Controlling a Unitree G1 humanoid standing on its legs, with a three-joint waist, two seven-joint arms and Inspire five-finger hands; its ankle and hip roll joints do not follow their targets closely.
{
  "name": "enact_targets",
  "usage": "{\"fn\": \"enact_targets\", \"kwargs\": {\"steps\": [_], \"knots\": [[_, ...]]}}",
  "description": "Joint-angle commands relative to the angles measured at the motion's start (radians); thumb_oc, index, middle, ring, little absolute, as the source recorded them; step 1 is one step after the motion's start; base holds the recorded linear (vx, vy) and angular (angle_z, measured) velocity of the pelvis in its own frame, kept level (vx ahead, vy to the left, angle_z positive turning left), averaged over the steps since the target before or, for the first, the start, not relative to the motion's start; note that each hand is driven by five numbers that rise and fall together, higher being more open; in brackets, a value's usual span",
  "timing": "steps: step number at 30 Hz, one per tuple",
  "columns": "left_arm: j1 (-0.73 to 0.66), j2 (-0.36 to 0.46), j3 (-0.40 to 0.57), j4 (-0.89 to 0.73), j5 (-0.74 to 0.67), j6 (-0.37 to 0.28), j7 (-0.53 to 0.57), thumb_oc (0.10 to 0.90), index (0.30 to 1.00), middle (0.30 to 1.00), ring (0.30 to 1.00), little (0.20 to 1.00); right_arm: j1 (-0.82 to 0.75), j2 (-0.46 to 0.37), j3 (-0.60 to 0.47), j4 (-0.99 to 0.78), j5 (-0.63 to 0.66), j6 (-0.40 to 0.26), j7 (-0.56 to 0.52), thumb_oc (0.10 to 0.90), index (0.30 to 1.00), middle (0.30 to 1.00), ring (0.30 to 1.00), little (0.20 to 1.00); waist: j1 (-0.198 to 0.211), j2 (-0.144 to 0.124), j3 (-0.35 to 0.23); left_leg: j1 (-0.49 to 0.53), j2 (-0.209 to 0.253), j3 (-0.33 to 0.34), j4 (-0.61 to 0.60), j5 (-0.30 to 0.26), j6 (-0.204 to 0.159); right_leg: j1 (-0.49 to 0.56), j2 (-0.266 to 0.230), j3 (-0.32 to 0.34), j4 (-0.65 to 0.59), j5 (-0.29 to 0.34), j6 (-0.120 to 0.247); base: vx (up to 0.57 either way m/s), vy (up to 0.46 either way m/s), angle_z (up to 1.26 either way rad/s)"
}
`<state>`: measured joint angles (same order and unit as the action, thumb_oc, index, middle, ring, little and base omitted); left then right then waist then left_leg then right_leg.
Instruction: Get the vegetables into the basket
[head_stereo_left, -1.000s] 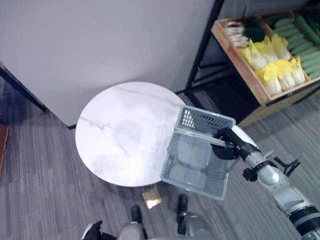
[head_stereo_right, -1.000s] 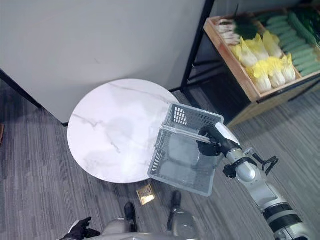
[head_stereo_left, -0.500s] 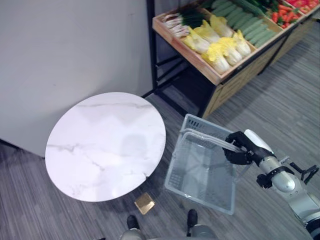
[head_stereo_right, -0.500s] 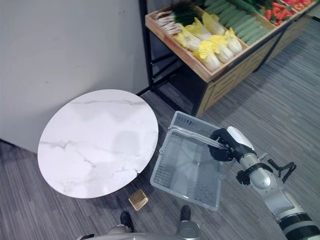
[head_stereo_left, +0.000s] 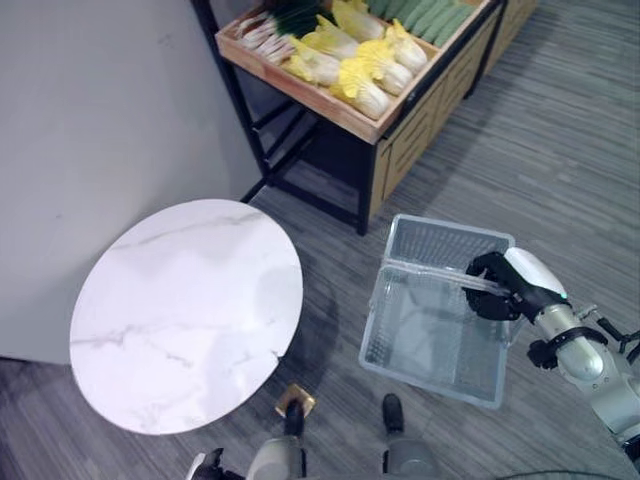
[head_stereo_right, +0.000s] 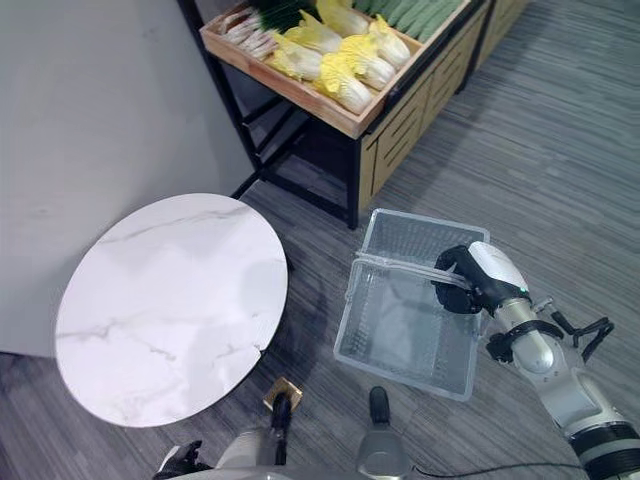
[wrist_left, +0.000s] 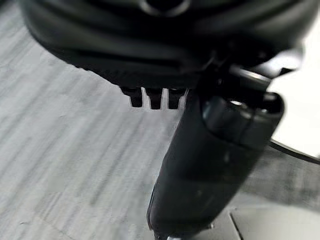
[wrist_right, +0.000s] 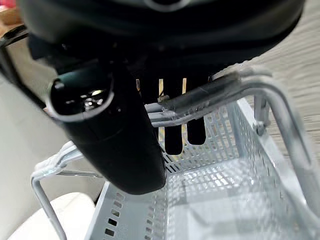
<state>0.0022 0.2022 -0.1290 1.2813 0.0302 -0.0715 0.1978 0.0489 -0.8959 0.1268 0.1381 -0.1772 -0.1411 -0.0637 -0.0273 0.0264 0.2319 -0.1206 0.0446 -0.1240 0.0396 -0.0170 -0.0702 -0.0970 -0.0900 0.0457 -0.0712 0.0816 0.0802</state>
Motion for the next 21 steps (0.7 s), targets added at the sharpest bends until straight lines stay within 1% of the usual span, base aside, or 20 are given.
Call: {"fn": "enact_targets", "kwargs": {"steps": [1,2,3,5,7,9,10,11,12,13,14,15,16,17,18,19,20,21], "knots": [[-0.004,0.023,-0.015,0.036,-0.023,-0.024,0.014,0.9,1.0,1.0,1.0,1.0,-0.153,-0.03,-0.058,-0.098,0.068,-0.104,-0.071,0.4,0.3,0.3,0.3,0.3,0.063,-0.034,-0.039,-0.042,-0.035,-0.125,-0.04,0.128,-0.028,0.06,0.049,0.0,0.074,-0.07,0.017,0.09,0.106,-0.54],[0.001,0.026,-0.01,0.038,-0.023,-0.025,0.012,0.9,1.0,1.0,1.0,1.0,-0.155,-0.025,-0.05,-0.097,0.067,-0.105,-0.066,0.4,0.3,0.3,0.3,0.3,0.064,-0.035,-0.041,-0.034,-0.045,-0.135,-0.034,0.113,-0.019,0.063,0.056,0.026,0.075,-0.073,0.021,0.06,0.112,-0.46],[0.004,0.026,-0.006,0.042,-0.023,-0.026,0.012,0.9,1.0,1.0,1.0,1.0,-0.146,-0.021,-0.051,-0.101,0.061,-0.102,-0.061,0.4,0.3,0.3,0.3,0.3,0.065,-0.035,-0.044,-0.022,-0.043,-0.127,-0.038,0.109,-0.015,0.066,0.058,0.042,0.072,-0.072,0.023,0.04,0.093,-0.36],[0.007,0.024,-0.011,0.044,-0.02,-0.025,0.008,0.9,1.0,1.0,1.0,1.0,-0.131,-0.019,-0.059,-0.102,0.059,-0.097,-0.056,0.4,0.3,0.3,0.3,0.3,0.065,-0.034,-0.045,-0.013,-0.042,-0.114,-0.043,0.107,-0.011,0.068,0.054,0.049,0.07,-0.069,0.026,0.03,0.133,-0.56],[0.009,0.027,-0.015,0.051,-0.012,-0.023,0.002,0.9,1.0,1.0,1.0,1.0,-0.124,-0.008,-0.068,-0.094,0.059,-0.09,-0.056,0.4,0.3,0.3,0.3,0.3,0.059,-0.036,-0.048,0.003,-0.047,-0.106,-0.055,0.101,0.001,0.062,0.046,0.065,0.073,-0.067,0.036,0.02,0.22,-0.53],[0.007,0.026,-0.017,0.067,-0.005,-0.022,-0.003,0.9,1.0,1.0,1.0,1.0,-0.106,0.016,-0.08,-0.071,0.047,-0.08,-0.069,0.4,0.3,0.3,0.3,0.3,0.052,-0.039,-0.047,0.016,-0.05,-0.071,-0.054,0.088,0.018,0.054,0.031,0.088,0.084,-0.062,0.05,-0.01,0.273,-0.24],[0.008,0.025,-0.022,0.065,0.002,-0.023,-0.006,0.9,1.0,1.0,1.0,1.0,-0.097,0.029,-0.09,-0.058,0.04,-0.073,-0.076,0.4,0.3,0.3,0.3,0.3,0.043,-0.041,-0.045,0.021,-0.057,-0.055,-0.046,0.074,0.033,0.046,0.021,0.102,0.092,-0.056,0.061,-0.02,0.366,-0.25],[0.013,0.031,-0.016,0.065,0.007,-0.023,-0.006,0.9,1.0,1.0,1.0,1.0,-0.074,0.059,-0.11,-0.041,0.035,-0.065,-0.088,0.4,0.3,0.3,0.3,0.3,0.039,-0.045,-0.045,0.033,-0.064,-0.025,-0.039,0.06,0.051,0.033,0.01,0.131,0.101,-0.043,0.075,-0.02,0.274,-0.37],[0.014,0.031,-0.016,0.065,0.007,-0.023,-0.006,0.9,1.0,1.0,1.0,1.0,-0.073,0.059,-0.111,-0.041,0.035,-0.065,-0.088,0.4,0.3,0.3,0.3,0.3,0.042,-0.046,-0.045,0.033,-0.064,-0.022,-0.039,0.059,0.052,0.033,0.01,0.134,0.101,-0.043,0.075,-0.07,0.299,-0.62],[0.014,0.037,-0.011,0.065,0.012,-0.022,-0.006,0.9,1.0,1.0,1.0,1.0,-0.058,0.087,-0.13,-0.019,0.021,-0.056,-0.106,0.4,0.3,0.3,0.3,0.3,0.036,-0.05,-0.041,0.036,-0.069,0.005,-0.034,0.048,0.066,0.01,0.0,0.153,0.109,-0.025,0.091,-0.09,0.213,-0.64],[0.013,0.04,-0.009,0.065,0.019,-0.021,-0.003,0.9,1.0,1.0,1.0,1.0,-0.054,0.093,-0.136,0.002,0.001,-0.048,-0.12,0.4,0.3,0.3,0.3,0.3,0.03,-0.053,-0.038,0.038,-0.073,0.017,-0.035,0.043,0.072,-0.003,-0.008,0.159,0.107,-0.009,0.102,-0.09,0.213,-0.63],[0.013,0.04,-0.009,0.065,0.019,-0.021,-0.003,0.9,1.0,1.0,1.0,1.0,-0.054,0.094,-0.136,0.003,0.0,-0.048,-0.121,0.4,0.3,0.3,0.3,0.3,0.032,-0.054,-0.038,0.038,-0.073,0.02,-0.035,0.043,0.072,-0.004,-0.008,0.161,0.106,-0.008,0.103,-0.11,0.176,-0.66],[0.01,0.05,-0.006,0.062,0.031,-0.023,0.004,0.9,1.0,1.0,1.0,1.0,-0.058,0.102,-0.142,0.033,-0.017,-0.043,-0.138,0.4,0.3,0.3,0.3,0.3,0.023,-0.061,-0.033,0.04,-0.076,0.045,-0.034,0.036,0.079,-0.027,-0.015,0.174,0.103,0.022,0.122,-0.11,0.172,-0.71],[0.009,0.052,-0.008,0.063,0.038,-0.022,0.007,0.9,1.0,1.0,1.0,1.0,-0.061,0.117,-0.146,0.054,-0.015,-0.039,-0.149,0.4,0.3,0.3,0.3,0.3,0.023,-0.063,-0.032,0.04,-0.074,0.066,-0.036,0.035,0.082,-0.036,-0.02,0.168,0.103,0.029,0.127,-0.11,0.171,-0.74],[0.009,0.053,-0.007,0.063,0.039,-0.022,0.007,0.9,1.0,1.0,1.0,1.0,-0.062,0.118,-0.145,0.055,-0.015,-0.039,-0.15,0.4,0.3,0.3,0.3,0.3,0.025,-0.064,-0.032,0.041,-0.073,0.068,-0.036,0.034,0.082,-0.036,-0.02,0.17,0.103,0.029,0.127,-0.1,0.11,-0.7],[0.005,0.063,-0.001,0.057,0.041,-0.022,0.009,0.9,1.0,1.0,1.0,1.0,-0.067,0.126,-0.151,0.06,-0.027,-0.035,-0.164,0.4,0.3,0.3,0.3,0.3,0.032,-0.065,-0.024,0.046,-0.063,0.102,-0.044,0.034,0.084,-0.058,-0.038,0.105,0.124,0.038,0.122,-0.15,0.055,-0.89],[0.006,0.068,0.006,0.044,0.04,-0.021,0.014,0.9,1.0,1.0,1.0,1.0,-0.084,0.135,-0.151,0.077,-0.036,-0.035,-0.182,0.4,0.3,0.3,0.3,0.3,0.055,-0.055,-0.013,0.058,-0.036,0.143,-0.058,0.033,0.075,-0.054,-0.094,-0.069,0.148,0.032,0.11,-0.16,0.053,-0.86],[0.005,0.068,0.006,0.044,0.04,-0.021,0.014,0.9,1.0,1.0,1.0,1.0,-0.084,0.135,-0.151,0.078,-0.036,-0.035,-0.182,0.4,0.3,0.3,0.3,0.3,0.054,-0.056,-0.014,0.056,-0.036,0.142,-0.059,0.036,0.075,-0.055,-0.095,-0.07,0.146,0.035,0.11,-0.12,0.009,-0.88]]}}
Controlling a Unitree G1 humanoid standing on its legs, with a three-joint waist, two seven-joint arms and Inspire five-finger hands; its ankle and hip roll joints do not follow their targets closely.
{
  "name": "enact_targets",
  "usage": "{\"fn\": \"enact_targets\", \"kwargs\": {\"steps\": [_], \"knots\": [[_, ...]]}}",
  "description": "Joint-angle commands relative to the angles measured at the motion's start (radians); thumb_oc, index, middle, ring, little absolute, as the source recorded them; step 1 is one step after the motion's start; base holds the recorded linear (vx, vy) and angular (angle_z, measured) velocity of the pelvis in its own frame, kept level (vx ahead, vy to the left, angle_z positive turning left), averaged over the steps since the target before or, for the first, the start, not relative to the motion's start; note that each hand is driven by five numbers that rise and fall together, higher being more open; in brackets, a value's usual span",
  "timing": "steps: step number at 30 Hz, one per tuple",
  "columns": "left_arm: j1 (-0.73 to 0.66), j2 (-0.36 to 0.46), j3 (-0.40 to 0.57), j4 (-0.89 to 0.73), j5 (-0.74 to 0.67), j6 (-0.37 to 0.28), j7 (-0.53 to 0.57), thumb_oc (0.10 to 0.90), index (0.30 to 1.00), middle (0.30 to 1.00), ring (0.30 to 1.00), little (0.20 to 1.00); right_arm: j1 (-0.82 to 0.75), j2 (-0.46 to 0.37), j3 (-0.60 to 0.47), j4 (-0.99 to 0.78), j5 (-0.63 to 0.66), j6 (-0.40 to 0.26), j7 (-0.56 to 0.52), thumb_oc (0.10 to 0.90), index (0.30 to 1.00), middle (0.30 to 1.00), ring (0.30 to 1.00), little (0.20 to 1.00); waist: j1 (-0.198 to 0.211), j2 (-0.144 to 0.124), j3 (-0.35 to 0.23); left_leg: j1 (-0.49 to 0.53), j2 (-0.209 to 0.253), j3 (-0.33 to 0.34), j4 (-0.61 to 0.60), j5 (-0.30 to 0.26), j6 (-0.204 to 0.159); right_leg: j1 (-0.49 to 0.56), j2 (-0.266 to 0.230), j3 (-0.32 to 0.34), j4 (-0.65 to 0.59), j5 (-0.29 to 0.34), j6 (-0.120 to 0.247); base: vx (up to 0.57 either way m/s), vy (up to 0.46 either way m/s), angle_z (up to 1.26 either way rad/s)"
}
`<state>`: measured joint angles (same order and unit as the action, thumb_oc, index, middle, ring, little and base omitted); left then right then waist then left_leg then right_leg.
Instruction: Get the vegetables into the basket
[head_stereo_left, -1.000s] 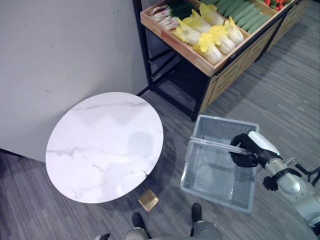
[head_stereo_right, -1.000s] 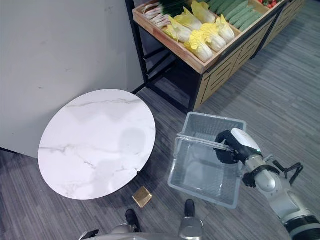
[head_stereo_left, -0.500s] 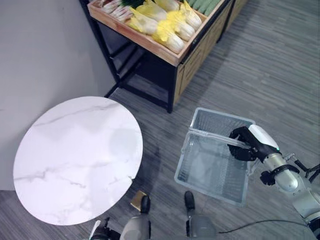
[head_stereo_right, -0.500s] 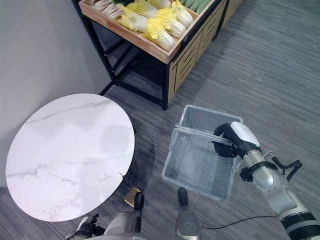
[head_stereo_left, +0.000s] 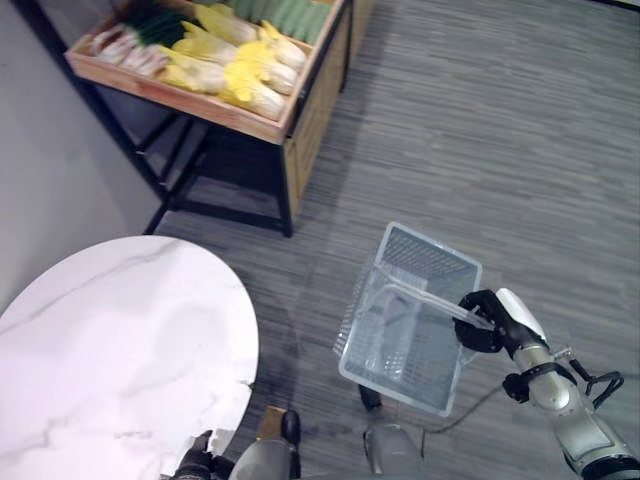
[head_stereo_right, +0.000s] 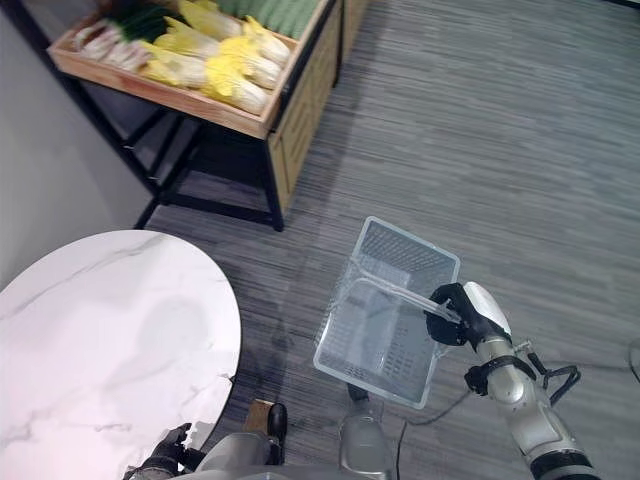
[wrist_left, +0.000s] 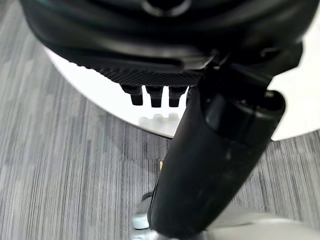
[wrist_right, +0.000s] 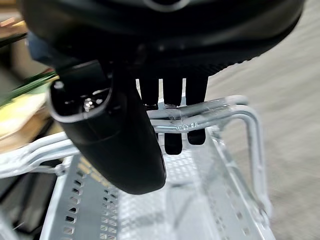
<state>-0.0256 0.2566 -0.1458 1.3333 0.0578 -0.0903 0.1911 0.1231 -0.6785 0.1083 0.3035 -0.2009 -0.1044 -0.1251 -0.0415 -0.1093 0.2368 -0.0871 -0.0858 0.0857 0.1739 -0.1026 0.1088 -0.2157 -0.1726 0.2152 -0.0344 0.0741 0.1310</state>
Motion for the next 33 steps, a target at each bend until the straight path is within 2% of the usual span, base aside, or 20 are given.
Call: {"fn": "enact_targets", "kwargs": {"steps": [1,3,6,9,14,19,23,26,28,30,33], "knots": [[0.032,0.014,0.026,-0.009,0.012,-0.002,0.021,0.9,1.0,1.0,1.0,1.0,-0.162,-0.078,-0.129,-0.092,-0.013,-0.073,-0.12,0.4,0.3,0.3,0.3,0.3,0.07,0.082,-0.021,0.026,0.101,-0.057,-0.199,0.122,-0.108,0.067,-0.025,-0.277,0.11,0.043,0.056,-0.03,0.006,-0.98],[0.031,0.011,0.028,-0.014,0.01,-0.001,0.021,0.9,1.0,1.0,1.0,1.0,-0.172,-0.075,-0.124,-0.082,-0.023,-0.066,-0.123,0.4,0.3,0.3,0.3,0.3,0.074,0.077,-0.029,0.041,0.109,-0.029,-0.203,0.116,-0.113,0.088,-0.051,-0.333,0.092,0.059,0.057,0.01,-0.007,-0.9],[0.026,0.002,0.018,-0.009,0.02,0.002,0.017,0.9,1.0,1.0,1.0,1.0,-0.147,-0.069,-0.143,-0.078,-0.023,-0.059,-0.125,0.4,0.3,0.3,0.3,0.3,0.067,0.065,-0.042,0.05,0.107,-0.024,-0.193,0.105,-0.117,0.097,-0.045,-0.315,0.062,0.074,0.061,0.05,-0.041,-0.48],[0.025,-0.005,0.02,-0.012,0.024,0.008,0.015,0.9,1.0,1.0,1.0,1.0,-0.122,-0.053,-0.147,-0.055,-0.011,-0.054,-0.129,0.4,0.3,0.3,0.3,0.3,0.065,0.056,-0.056,0.064,0.122,-0.002,-0.197,0.104,-0.133,0.118,-0.034,-0.34,0.01,0.071,0.059,0.08,-0.132,-0.02],[0.014,-0.012,0.003,-0.025,0.024,0.008,0.022,0.9,1.0,1.0,1.0,1.0,-0.091,-0.027,-0.145,0.012,0.006,-0.045,-0.132,0.4,0.3,0.3,0.3,0.3,0.06,0.066,-0.063,0.079,0.147,-0.01,-0.234,0.127,-0.153,0.131,-0.008,-0.347,-0.006,0.053,0.047,0.08,-0.145,-0.07],[-0.009,-0.021,-0.034,-0.06,0.018,0.004,0.035,0.9,1.0,1.0,1.0,1.0,-0.09,0.011,-0.12,0.183,0.033,-0.029,-0.152,0.4,0.3,0.3,0.3,0.3,0.048,0.087,-0.06,0.087,0.183,-0.021,-0.248,0.149,-0.179,0.137,0.025,-0.354,-0.003,0.025,0.027,0.06,-0.145,0.06],[-0.036,-0.037,-0.078,-0.083,-0.005,-0.006,0.048,0.9,1.0,1.0,1.0,1.0,-0.142,0.047,-0.083,0.451,0.078,-0.008,-0.18,0.4,0.3,0.3,0.3,0.3,0.048,0.101,-0.067,0.085,0.201,-0.024,-0.248,0.165,-0.199,0.162,0.05,-0.369,-0.042,0.027,0.02,0.07,-0.132,-0.02],[-0.038,-0.041,-0.089,-0.083,-0.006,-0.004,0.049,0.9,1.0,1.0,1.0,1.0,-0.153,0.064,-0.073,0.523,0.092,-0.004,-0.184,0.4,0.3,0.3,0.3,0.3,0.049,0.105,-0.073,0.086,0.202,-0.026,-0.249,0.165,-0.202,0.171,0.051,-0.372,-0.05,0.026,0.02,0.05,-0.035,-0.01],[-0.04,-0.049,-0.098,-0.055,0.007,0.0,0.055,0.9,1.0,1.0,1.0,1.0,-0.164,0.118,-0.086,0.633,0.169,-0.008,-0.192,0.4,0.3,0.3,0.3,0.3,0.048,0.108,-0.081,0.093,0.2,-0.026,-0.25,0.16,-0.202,0.179,0.05,-0.367,-0.053,0.027,0.021,0.05,-0.007,0.01],[-0.038,-0.05,-0.102,-0.052,0.015,0.003,0.055,0.9,1.0,1.0,1.0,1.0,-0.163,0.127,-0.079,0.646,0.172,-0.006,-0.189,0.4,0.3,0.3,0.3,0.3,0.048,0.108,-0.083,0.097,0.2,-0.025,-0.251,0.158,-0.201,0.183,0.049,-0.364,-0.053,0.026,0.021,0.02,0.011,0.06],[-0.031,-0.05,-0.115,-0.006,0.078,0.012,0.052,0.9,1.0,1.0,1.0,1.0,-0.161,0.17,-0.066,0.803,0.17,0.005,-0.186,0.4,0.3,0.3,0.3,0.3,0.047,0.109,-0.096,0.116,0.197,-0.019,-0.257,0.149,-0.199,0.194,0.047,-0.355,-0.053,0.026,0.022,0.04,0.048,0.01]]}}
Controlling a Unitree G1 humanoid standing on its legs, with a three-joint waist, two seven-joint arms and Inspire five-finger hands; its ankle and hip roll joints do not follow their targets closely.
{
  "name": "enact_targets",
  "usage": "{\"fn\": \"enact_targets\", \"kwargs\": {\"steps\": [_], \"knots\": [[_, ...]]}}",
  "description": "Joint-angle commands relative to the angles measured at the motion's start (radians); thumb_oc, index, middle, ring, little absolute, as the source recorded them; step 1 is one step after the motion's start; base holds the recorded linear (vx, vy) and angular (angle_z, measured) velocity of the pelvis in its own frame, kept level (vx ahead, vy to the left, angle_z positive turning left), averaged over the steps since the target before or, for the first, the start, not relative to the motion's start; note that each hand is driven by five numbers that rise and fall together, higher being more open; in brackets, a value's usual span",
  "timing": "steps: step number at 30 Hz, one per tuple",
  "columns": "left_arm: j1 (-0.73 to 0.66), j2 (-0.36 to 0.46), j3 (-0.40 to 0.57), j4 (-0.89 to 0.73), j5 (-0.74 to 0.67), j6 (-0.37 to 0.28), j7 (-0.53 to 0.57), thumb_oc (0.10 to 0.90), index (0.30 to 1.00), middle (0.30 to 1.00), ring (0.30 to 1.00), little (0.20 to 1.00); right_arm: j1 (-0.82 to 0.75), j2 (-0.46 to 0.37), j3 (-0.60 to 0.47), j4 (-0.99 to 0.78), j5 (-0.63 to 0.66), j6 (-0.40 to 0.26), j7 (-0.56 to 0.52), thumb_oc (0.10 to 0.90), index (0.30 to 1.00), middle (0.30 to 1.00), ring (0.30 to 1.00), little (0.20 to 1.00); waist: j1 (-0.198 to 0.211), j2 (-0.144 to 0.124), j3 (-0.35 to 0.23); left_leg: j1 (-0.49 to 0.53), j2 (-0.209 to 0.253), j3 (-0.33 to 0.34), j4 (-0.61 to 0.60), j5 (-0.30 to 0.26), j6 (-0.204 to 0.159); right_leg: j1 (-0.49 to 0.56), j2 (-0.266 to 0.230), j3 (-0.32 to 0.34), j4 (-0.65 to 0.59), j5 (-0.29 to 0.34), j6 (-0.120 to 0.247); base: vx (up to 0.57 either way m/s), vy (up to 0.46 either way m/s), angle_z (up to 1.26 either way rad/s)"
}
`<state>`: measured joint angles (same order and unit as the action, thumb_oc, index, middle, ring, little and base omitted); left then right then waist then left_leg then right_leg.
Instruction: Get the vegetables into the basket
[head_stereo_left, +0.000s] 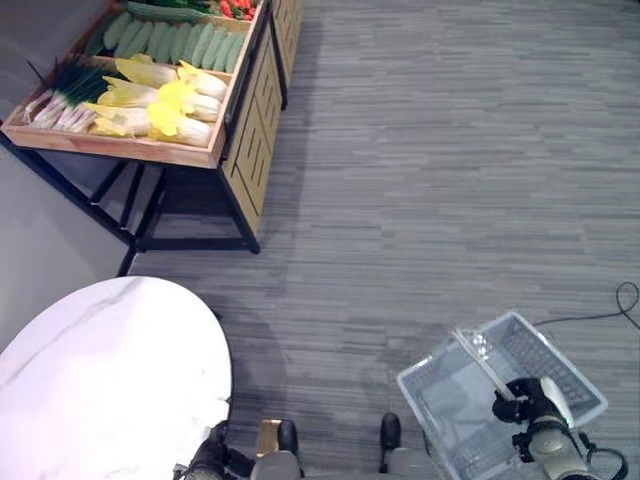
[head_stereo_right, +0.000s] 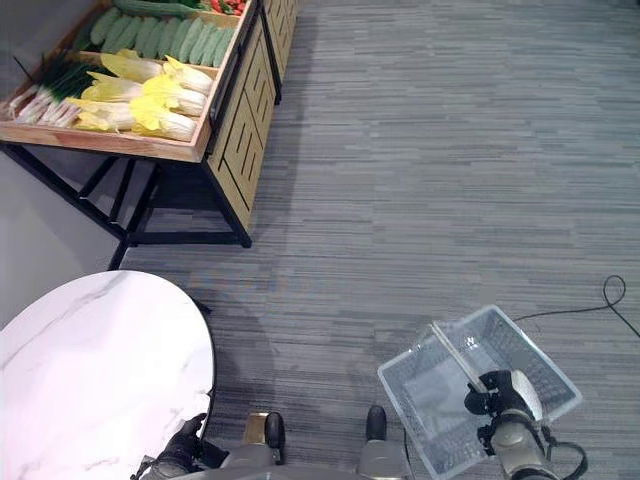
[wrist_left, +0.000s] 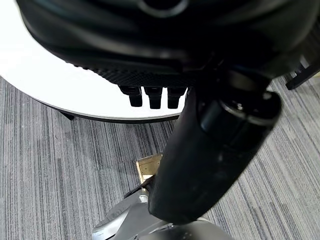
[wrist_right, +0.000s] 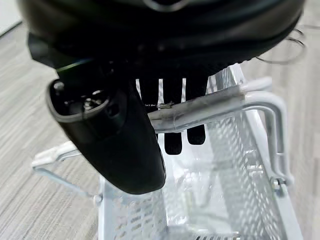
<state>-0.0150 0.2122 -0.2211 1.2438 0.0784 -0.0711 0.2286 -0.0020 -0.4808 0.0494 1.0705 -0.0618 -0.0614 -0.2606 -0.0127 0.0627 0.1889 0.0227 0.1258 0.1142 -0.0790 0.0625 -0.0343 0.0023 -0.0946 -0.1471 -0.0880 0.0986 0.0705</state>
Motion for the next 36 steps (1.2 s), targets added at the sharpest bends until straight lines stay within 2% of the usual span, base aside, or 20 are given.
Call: {"fn": "enact_targets", "kwargs": {"steps": [1,9,18,26,31,32,34,36], "knots": [[-0.035,-0.003,-0.037,0.092,0.07,-0.004,0.009,0.9,1.0,1.0,1.0,1.0,-0.033,-0.006,-0.005,0.105,0.031,-0.03,-0.047,0.4,0.3,0.3,0.3,0.3,0.019,-0.063,-0.053,0.013,-0.018,-0.046,-0.008,-0.021,-0.054,-0.02,-0.032,0.01,0.001,0.002,0.084,0.03,0.065,-0.03],[-0.017,0.012,-0.011,0.108,0.08,-0.004,0.011,0.9,1.0,1.0,1.0,1.0,-0.004,0.064,0.014,0.256,0.014,-0.002,-0.017,0.4,0.3,0.3,0.3,0.3,0.027,-0.068,-0.059,0.026,-0.028,-0.048,-0.008,-0.035,-0.048,-0.017,-0.043,0.019,0.001,0.008,0.091,0.01,0.031,-0.01],[-0.017,0.023,-0.011,0.101,0.092,0.0,0.019,0.9,1.0,1.0,1.0,1.0,0.014,0.117,0.043,0.254,0.03,-0.002,0.003,0.4,0.3,0.3,0.3,0.3,0.024,-0.072,-0.058,0.031,-0.03,-0.043,-0.008,-0.041,-0.045,-0.014,-0.045,0.025,0.001,0.007,0.09,0.0,0.0,0.0],[-0.042,0.036,-0.006,0.077,0.044,-0.001,0.053,0.9,1.0,1.0,1.0,1.0,-0.004,0.124,0.072,0.215,0.042,-0.011,-0.001,0.4,0.3,0.3,0.3,0.3,0.021,-0.053,-0.003,-0.008,0.003,-0.082,-0.004,-0.007,-0.055,-0.093,-0.027,0.005,0.14,-0.064,0.057,-0.03,-0.067,0.03],[-0.032,0.032,0.033,0.09,-0.007,0.001,0.056,0.9,1.0,1.0,1.0,1.0,-0.01,0.102,0.082,0.17,0.042,-0.02,-0.006,0.4,0.3,0.3,0.3,0.3,0.029,-0.055,0.018,-0.064,0.029,-0.113,0.066,0.01,-0.073,-0.094,-0.004,-0.017,0.143,-0.086,0.03,0.03,-0.209,0.26],[-0.027,0.029,0.049,0.093,-0.029,0.003,0.055,0.9,1.0,1.0,1.0,1.0,-0.018,0.086,0.087,0.144,0.042,-0.027,-0.009,0.4,0.3,0.3,0.3,0.3,0.037,-0.063,0.036,-0.109,0.02,-0.131,0.172,0.007,-0.077,-0.085,-0.002,-0.02,0.145,-0.093,0.016,0.04,-0.158,0.28],[-0.02,0.02,0.051,0.097,-0.04,0.003,0.054,0.9,1.0,1.0,1.0,1.0,-0.029,0.07,0.093,0.134,0.041,-0.027,-0.008,0.4,0.3,0.3,0.3,0.3,0.052,-0.063,0.048,-0.139,-0.02,-0.191,0.236,0.017,-0.072,-0.071,0.004,-0.018,0.138,-0.1,0.006,0.07,-0.138,0.11],[-0.012,0.011,0.05,0.104,-0.047,0.004,0.048,0.9,1.0,1.0,1.0,1.0,-0.048,0.053,0.091,0.117,0.049,-0.031,-0.011,0.4,0.3,0.3,0.3,0.3,0.076,-0.068,0.055,-0.218,-0.095,-0.26,0.211,0.004,-0.051,-0.051,-0.002,-0.009,0.123,-0.106,0.013,0.2,-0.035,-0.01]]}}
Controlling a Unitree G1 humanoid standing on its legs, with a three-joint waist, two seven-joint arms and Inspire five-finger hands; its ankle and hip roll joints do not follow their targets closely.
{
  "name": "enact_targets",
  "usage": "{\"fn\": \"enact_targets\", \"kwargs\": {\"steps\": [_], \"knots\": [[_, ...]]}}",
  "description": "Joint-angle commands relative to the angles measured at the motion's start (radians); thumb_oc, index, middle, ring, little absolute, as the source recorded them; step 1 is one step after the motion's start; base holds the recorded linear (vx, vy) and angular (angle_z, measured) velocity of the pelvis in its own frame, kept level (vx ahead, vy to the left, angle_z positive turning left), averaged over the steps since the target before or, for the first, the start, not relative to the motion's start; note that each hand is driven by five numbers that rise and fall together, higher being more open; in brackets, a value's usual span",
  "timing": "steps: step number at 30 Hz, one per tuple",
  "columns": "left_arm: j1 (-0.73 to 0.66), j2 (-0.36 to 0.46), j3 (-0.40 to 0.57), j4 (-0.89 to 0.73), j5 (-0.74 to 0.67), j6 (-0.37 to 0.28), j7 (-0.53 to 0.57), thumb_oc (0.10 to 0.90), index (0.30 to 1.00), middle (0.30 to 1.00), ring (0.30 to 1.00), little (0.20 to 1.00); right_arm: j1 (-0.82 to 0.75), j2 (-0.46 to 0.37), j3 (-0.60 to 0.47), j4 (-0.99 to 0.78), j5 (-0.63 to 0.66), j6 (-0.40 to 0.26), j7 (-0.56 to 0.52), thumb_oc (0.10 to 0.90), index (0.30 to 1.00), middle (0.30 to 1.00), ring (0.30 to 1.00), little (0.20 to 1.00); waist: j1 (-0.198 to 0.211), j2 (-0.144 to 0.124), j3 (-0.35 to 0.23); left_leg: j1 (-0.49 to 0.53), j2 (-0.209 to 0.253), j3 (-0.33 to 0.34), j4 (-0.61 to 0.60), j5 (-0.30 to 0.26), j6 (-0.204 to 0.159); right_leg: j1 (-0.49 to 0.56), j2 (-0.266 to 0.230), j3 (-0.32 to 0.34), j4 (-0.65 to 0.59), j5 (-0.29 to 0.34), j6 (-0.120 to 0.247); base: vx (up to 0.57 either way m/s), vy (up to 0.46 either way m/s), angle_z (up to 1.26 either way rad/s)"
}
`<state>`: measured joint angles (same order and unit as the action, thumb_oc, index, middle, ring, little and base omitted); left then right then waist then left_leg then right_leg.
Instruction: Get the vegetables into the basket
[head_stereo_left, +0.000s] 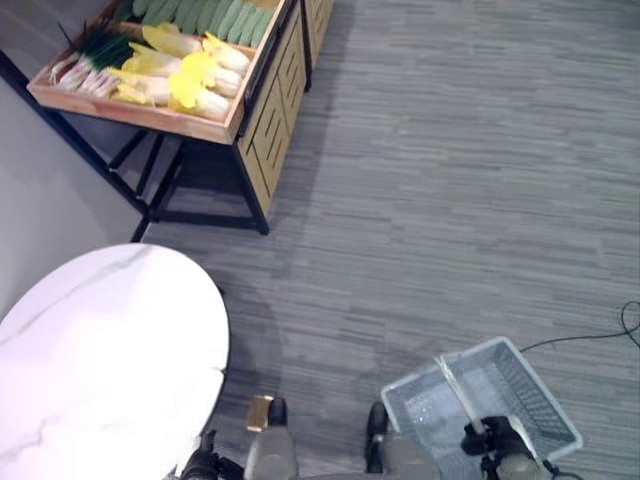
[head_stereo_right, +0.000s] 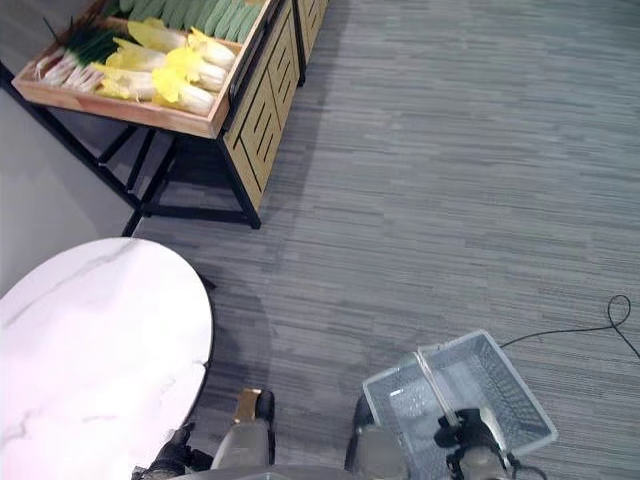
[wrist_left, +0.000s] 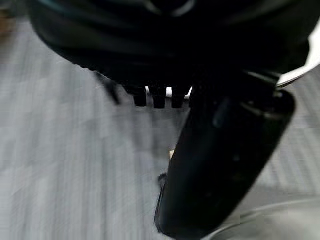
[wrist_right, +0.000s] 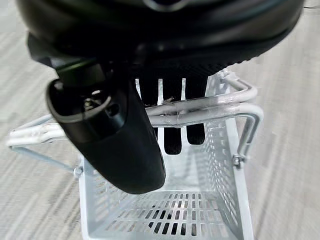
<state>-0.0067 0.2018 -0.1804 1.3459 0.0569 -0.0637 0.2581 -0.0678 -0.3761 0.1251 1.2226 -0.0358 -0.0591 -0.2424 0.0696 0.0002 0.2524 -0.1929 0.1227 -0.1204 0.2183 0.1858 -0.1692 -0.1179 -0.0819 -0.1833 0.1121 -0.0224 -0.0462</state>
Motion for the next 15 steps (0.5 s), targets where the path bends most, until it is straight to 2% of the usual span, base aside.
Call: {"fn": "enact_targets", "kwargs": {"steps": [1,2,4,6,9,10,12,13,15], "knots": [[-0.01,0.011,-0.002,0.007,-0.022,-0.004,0.02,0.9,1.0,1.0,1.0,1.0,0.014,-0.054,0.021,-0.062,0.024,-0.034,-0.03,0.4,0.3,0.3,0.3,0.3,0.007,0.004,-0.016,-0.083,-0.059,0.019,-0.158,-0.034,0.08,0.095,-0.007,0.022,-0.085,-0.002,0.134,0.32,0.051,0.29],[-0.005,0.008,-0.006,0.008,-0.017,-0.003,0.021,0.9,1.0,1.0,1.0,1.0,0.011,-0.053,0.025,-0.076,0.027,-0.034,-0.032,0.4,0.3,0.3,0.3,0.3,0.017,0.01,-0.019,-0.104,-0.052,0.037,-0.194,-0.01,0.078,0.11,-0.001,0.025,-0.084,-0.016,0.133,0.25,0.078,0.57],[0.0,0.008,-0.009,0.008,-0.012,-0.003,0.021,0.9,1.0,1.0,1.0,1.0,0.01,-0.051,0.027,-0.082,0.028,-0.037,-0.033,0.4,0.3,0.3,0.3,0.3,0.027,0.009,-0.02,-0.11,-0.05,0.045,-0.226,0.001,0.077,0.127,0.001,0.035,-0.083,-0.029,0.133,0.21,0.095,0.43],[0.014,0.01,-0.009,0.009,0.003,0.0,0.017,0.9,1.0,1.0,1.0,1.0,0.009,-0.044,0.038,-0.106,0.024,-0.04,-0.028,0.4,0.3,0.3,0.3,0.3,0.048,0.014,-0.034,-0.102,-0.044,0.041,-0.245,0.031,0.068,0.179,0.009,0.078,-0.082,-0.056,0.138,0.31,0.169,-0.2],[0.021,0.013,-0.003,0.012,0.008,0.004,0.016,0.9,1.0,1.0,1.0,1.0,0.018,-0.032,0.041,-0.113,0.016,-0.038,-0.019,0.4,0.3,0.3,0.3,0.3,0.056,0.006,-0.055,-0.073,-0.049,0.034,-0.243,0.016,0.085,0.206,-0.007,0.1,-0.068,-0.075,0.152,0.21,0.185,-0.73],[0.019,0.015,-0.006,0.013,0.013,0.006,0.017,0.9,1.0,1.0,1.0,1.0,0.024,-0.025,0.043,-0.111,0.012,-0.036,-0.02,0.4,0.3,0.3,0.3,0.3,0.057,0.003,-0.061,-0.065,-0.054,0.043,-0.243,0.017,0.09,0.209,-0.017,0.098,-0.059,-0.074,0.157,0.26,0.328,-0.66],[0.012,0.026,-0.019,0.019,0.049,0.01,0.015,0.9,1.0,1.0,1.0,1.0,0.025,-0.007,0.04,-0.106,0.007,-0.031,-0.016,0.4,0.3,0.3,0.3,0.3,0.05,-0.014,-0.082,-0.041,-0.076,0.065,-0.236,-0.018,0.118,0.207,-0.054,0.117,-0.037,-0.054,0.185,0.21,0.303,-0.42],[0.012,0.026,-0.019,0.019,0.049,0.01,0.015,0.9,1.0,1.0,1.0,1.0,0.026,-0.007,0.04,-0.106,0.007,-0.031,-0.016,0.4,0.3,0.3,0.3,0.3,0.051,-0.015,-0.082,-0.041,-0.076,0.066,-0.235,-0.018,0.119,0.207,-0.055,0.118,-0.037,-0.054,0.186,0.11,0.176,-0.22],[-0.002,0.049,-0.022,0.011,0.057,0.009,0.018,0.9,1.0,1.0,1.0,1.0,0.02,0.011,0.04,-0.111,0.013,-0.03,-0.018,0.4,0.3,0.3,0.3,0.3,0.046,-0.035,-0.092,-0.027,-0.1,0.094,-0.23,-0.048,0.142,0.184,-0.09,0.142,-0.024,0.015,0.213,0.13,0.274,-0.2]]}}
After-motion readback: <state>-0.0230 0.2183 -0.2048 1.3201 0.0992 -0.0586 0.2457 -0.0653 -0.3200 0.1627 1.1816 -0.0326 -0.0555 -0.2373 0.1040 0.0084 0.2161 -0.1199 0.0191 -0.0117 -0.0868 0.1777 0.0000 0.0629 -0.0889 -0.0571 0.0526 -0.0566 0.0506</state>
